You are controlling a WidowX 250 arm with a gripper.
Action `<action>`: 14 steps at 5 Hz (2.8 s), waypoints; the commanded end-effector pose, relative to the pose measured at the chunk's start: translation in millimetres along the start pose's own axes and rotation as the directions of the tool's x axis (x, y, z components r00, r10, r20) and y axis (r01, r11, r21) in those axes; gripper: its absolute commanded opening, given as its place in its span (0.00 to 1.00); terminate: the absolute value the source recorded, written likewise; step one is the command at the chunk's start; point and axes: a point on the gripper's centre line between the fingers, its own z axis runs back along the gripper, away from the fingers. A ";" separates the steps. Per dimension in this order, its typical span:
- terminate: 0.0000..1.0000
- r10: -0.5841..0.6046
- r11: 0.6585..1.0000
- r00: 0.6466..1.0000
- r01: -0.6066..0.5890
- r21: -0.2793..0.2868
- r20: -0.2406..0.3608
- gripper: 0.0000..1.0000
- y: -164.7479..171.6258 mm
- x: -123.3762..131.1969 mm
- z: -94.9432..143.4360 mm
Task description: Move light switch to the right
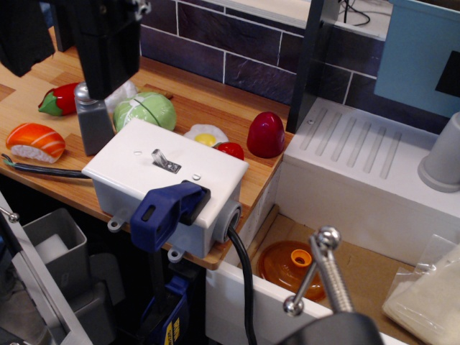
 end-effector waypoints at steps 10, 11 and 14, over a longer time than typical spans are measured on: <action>0.00 0.152 0.972 0.987 -0.158 0.176 0.047 1.00 58.7 115.8 -128.1; 0.00 0.141 0.971 0.988 -0.151 0.183 0.063 1.00 57.6 123.4 -124.9; 0.00 0.094 0.973 0.991 -0.111 0.201 0.093 1.00 37.6 113.3 -138.1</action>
